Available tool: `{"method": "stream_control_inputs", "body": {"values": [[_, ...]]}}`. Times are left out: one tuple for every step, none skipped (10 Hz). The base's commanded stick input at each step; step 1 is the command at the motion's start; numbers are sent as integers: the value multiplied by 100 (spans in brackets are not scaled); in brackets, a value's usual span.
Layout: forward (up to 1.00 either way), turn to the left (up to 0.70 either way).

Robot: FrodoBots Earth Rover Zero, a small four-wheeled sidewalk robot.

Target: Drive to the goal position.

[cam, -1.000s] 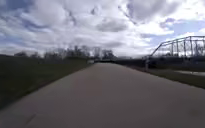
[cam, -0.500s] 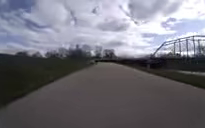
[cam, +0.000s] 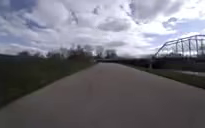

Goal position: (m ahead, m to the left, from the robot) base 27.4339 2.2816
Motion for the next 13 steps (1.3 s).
{"method": "stream_control_inputs", "body": {"values": [[100,0],[100,0],[100,0],[100,0],[100,0],[100,0],[100,0],[100,0],[100,0],[100,0],[100,0],[100,0],[100,0]]}}
